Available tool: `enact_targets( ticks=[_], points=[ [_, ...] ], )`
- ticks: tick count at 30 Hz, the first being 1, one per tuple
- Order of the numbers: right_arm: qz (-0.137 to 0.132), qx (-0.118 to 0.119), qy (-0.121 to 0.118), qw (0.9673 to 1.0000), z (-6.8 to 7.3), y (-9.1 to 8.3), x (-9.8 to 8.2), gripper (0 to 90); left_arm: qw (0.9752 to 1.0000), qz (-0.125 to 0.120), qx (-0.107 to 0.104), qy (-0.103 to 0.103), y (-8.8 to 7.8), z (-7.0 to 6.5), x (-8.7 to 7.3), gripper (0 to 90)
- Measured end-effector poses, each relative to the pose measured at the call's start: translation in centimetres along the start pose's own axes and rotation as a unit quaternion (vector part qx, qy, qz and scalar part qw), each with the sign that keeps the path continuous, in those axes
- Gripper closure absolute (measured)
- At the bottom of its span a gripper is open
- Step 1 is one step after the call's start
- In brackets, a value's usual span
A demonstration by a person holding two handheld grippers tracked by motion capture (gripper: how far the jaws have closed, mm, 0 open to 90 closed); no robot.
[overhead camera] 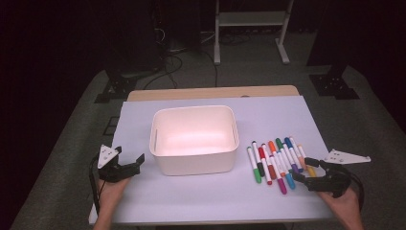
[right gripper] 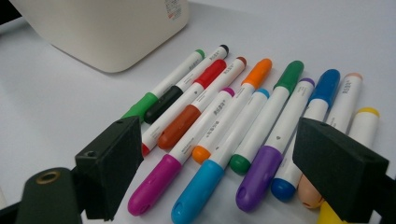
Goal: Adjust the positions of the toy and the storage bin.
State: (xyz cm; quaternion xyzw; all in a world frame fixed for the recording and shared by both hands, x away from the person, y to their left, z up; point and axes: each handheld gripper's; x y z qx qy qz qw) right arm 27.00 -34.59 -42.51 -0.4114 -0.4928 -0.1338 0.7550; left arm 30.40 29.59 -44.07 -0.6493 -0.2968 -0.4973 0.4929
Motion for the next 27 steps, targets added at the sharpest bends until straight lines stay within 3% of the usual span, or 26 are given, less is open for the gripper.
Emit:
enact_targets(
  ticks=[5,13,20,24,27],
  points=[
    [-0.001,0.0,0.008,1.0,-0.2,0.1,0.4,15.0,1.0,-0.004,0.006,-0.001,-0.5,0.0,0.0,2.6],
    [0.041,-0.016,0.016,0.9989,-0.8,0.7,1.0,15.4,1.0,0.0,0.001,0.006,-0.3,0.0,0.0,2.6],
    [0.102,-0.029,0.025,0.9941,-2.4,0.9,1.9,22.0,0.9998,0.003,-0.007,0.016,-0.2,-0.3,0.1,2.6],
    [0.117,-0.039,0.034,0.9918,-3.2,1.1,2.2,24.9,0.9998,0.005,-0.009,0.016,-0.1,-0.4,0.0,2.6],
    [0.13,-0.051,0.039,0.9893,-4.2,1.3,2.6,32.6,0.9998,0.005,-0.009,0.014,-0.2,-0.3,0.0,2.6]
  ],
)
Point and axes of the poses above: each handheld gripper's, and its own axes: y roughly forward along the jaws, x roughly out of its top, z roughly to its left, and after that the axes turned 2 degrees about -z, right-handed
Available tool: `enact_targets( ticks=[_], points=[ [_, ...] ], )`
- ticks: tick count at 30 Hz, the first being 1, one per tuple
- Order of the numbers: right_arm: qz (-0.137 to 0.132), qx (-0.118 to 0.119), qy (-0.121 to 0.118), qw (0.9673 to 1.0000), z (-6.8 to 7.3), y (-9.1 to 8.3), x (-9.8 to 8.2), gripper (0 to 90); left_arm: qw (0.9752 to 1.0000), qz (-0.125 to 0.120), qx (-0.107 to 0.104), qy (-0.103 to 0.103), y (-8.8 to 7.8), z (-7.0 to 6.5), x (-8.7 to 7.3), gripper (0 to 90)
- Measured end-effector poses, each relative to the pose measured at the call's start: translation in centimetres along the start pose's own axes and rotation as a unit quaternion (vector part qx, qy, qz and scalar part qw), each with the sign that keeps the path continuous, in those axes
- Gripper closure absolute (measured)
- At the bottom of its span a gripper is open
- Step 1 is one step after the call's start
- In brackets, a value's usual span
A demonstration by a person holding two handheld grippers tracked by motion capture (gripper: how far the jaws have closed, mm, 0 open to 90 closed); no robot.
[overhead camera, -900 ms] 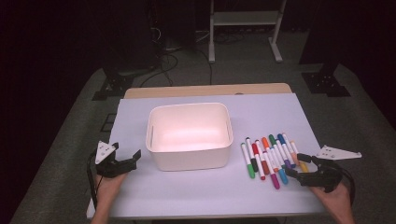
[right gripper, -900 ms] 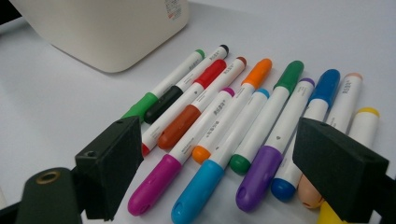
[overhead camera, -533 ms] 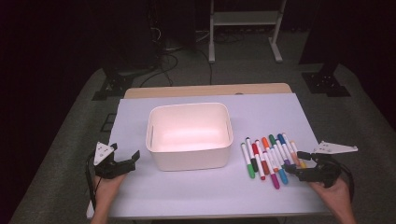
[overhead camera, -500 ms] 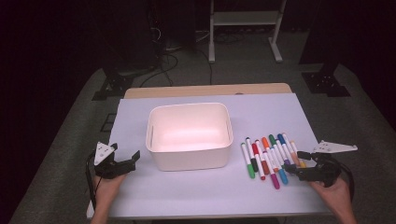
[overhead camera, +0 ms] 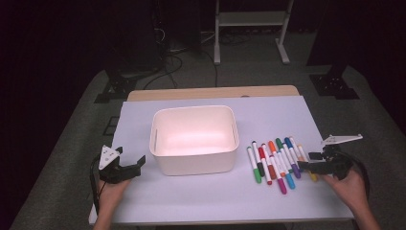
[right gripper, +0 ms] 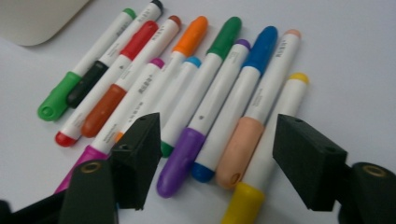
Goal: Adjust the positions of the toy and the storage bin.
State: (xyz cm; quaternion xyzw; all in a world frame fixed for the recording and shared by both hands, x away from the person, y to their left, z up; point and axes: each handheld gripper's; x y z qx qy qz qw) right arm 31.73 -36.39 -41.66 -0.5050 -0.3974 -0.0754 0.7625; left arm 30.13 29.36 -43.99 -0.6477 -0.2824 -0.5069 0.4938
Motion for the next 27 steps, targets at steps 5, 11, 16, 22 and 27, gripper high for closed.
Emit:
enact_targets(
  ticks=[5,11,16,22,27],
  points=[
    [0.004,-0.015,0.023,0.9996,-1.3,0.1,0.6,42.4,1.0,-0.001,-0.001,-0.002,0.0,0.0,0.0,2.6],
    [0.02,-0.029,0.038,0.9987,-2.2,0.4,0.8,49.7,1.0,0.0,-0.001,0.0,0.0,0.0,0.0,2.6],
    [0.033,-0.034,0.044,0.9979,-2.7,1.0,0.5,55.9,1.0,-0.006,-0.001,0.001,-0.2,0.0,0.0,2.6],
    [0.04,-0.04,0.043,0.9975,-2.7,1.5,0.5,60.2,1.0,-0.006,-0.001,0.001,-0.2,0.0,0.0,2.6],
    [0.053,-0.052,0.049,0.996,-2.9,2.0,0.5,62.6,1.0,-0.005,0.001,0.001,-0.2,0.0,0.0,2.6]
  ],
)
Point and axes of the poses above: each handheld gripper's, and its own axes: y roughly forward along the jaws, x roughly out of its top, z roughly to its left, and after that the axes turned 2 degrees about -z, right-handed
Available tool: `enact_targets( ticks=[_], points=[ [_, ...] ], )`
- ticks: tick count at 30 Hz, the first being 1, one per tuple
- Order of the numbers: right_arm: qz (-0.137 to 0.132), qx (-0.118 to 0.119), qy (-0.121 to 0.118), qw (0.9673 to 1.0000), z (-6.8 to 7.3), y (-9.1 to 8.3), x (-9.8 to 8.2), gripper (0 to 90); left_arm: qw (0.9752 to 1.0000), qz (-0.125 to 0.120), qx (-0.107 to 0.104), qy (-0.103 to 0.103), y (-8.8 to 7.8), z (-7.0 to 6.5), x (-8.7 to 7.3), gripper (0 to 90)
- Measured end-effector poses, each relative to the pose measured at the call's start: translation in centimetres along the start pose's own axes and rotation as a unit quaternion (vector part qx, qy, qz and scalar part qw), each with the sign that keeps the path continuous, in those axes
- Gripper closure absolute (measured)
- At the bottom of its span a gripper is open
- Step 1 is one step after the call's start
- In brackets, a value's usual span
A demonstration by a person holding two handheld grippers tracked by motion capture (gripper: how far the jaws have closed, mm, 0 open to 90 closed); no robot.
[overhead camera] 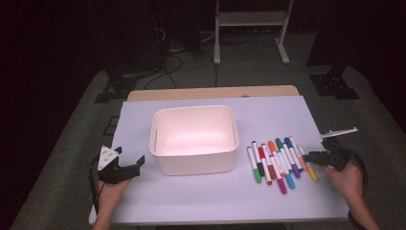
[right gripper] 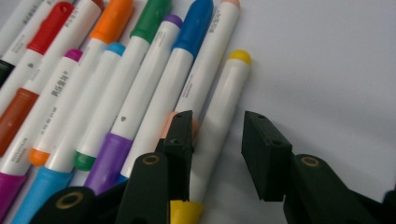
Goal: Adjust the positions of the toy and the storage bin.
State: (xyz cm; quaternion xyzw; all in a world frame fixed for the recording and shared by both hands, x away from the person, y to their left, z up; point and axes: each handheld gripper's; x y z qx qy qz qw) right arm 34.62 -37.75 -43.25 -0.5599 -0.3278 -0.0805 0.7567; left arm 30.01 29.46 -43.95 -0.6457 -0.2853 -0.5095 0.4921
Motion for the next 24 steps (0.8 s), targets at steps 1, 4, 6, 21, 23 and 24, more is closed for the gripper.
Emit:
enact_targets(
  ticks=[1,4,6,21,23,24],
  points=[
    [0.004,-0.003,-0.002,1.0,0.0,0.1,0.0,62.6,1.0,0.0,0.0,0.0,0.0,0.0,0.0,2.6],
    [0.009,-0.009,-0.004,0.9999,0.0,0.4,-0.2,63.4,1.0,0.0,0.001,0.0,-0.1,0.0,0.0,2.6],
    [0.008,-0.011,-0.002,0.9999,0.0,0.4,-0.3,64.2,1.0,0.0,0.002,0.001,-0.1,0.0,0.0,2.6],
    [0.017,-0.065,-0.023,0.9975,1.2,0.6,-0.2,74.9,1.0,-0.001,0.003,0.0,-0.1,0.1,0.0,2.6],
    [0.016,-0.059,-0.018,0.998,1.0,0.5,-0.2,75.4,1.0,-0.002,0.003,-0.002,-0.1,0.2,-0.1,2.6],
    [0.017,-0.054,-0.016,0.9982,0.9,0.5,-0.1,75.5,1.0,-0.003,0.003,-0.004,-0.1,0.2,-0.1,2.6]
  ],
)
Point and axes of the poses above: each handheld gripper's, and its own axes: y roughly forward along the jaws, x roughly out of its top, z roughly to its left, and after that the axes turned 2 degrees about -z, right-handed
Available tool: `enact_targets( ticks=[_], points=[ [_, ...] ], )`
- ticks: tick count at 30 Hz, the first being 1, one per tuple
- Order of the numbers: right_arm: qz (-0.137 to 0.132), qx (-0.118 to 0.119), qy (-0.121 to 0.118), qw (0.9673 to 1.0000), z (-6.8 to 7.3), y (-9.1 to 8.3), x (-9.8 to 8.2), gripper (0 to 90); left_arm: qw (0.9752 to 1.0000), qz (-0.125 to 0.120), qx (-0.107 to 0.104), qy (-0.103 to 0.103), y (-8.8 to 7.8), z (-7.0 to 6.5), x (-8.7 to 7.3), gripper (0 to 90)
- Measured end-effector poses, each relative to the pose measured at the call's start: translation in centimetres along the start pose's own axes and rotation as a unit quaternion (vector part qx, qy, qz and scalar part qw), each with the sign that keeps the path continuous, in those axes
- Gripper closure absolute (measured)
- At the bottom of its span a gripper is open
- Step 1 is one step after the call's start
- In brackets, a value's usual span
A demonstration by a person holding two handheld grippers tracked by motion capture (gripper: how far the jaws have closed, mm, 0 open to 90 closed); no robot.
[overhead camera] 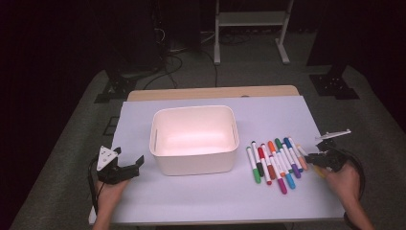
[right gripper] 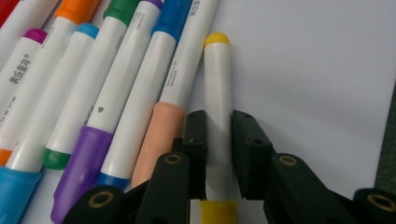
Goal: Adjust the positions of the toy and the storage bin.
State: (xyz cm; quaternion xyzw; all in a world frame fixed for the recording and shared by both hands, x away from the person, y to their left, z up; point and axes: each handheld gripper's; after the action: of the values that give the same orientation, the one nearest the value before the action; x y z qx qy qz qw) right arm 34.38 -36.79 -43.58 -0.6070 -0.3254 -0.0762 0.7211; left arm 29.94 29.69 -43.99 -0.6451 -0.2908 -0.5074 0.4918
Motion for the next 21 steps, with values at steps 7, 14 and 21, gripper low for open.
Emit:
enact_targets(
  ticks=[7,14,21],
  points=[
    [-0.004,0.04,0.025,0.9989,-1.0,-0.8,-0.2,75.4,1.0,-0.001,0.0,-0.002,0.0,0.0,0.0,2.6],
    [-0.005,0.059,0.035,0.9976,-1.3,-2.1,0.3,75.5,1.0,0.001,-0.001,-0.002,0.0,0.1,0.0,2.6],
    [-0.026,0.106,0.029,0.9936,-1.0,-4.7,2.1,75.5,1.0,0.001,-0.002,-0.004,0.0,0.1,-0.1,2.6]
  ],
)
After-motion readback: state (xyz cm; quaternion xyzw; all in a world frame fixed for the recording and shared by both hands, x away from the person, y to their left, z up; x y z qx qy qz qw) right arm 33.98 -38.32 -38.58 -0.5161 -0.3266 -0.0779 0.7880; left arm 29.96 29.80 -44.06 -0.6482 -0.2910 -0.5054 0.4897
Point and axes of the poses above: each handheld gripper's, and its own axes: y roughly forward along the jaws, x roughly out of its top, z roughly to its left, and after that the axes turned 2 degrees about -z, right-handed
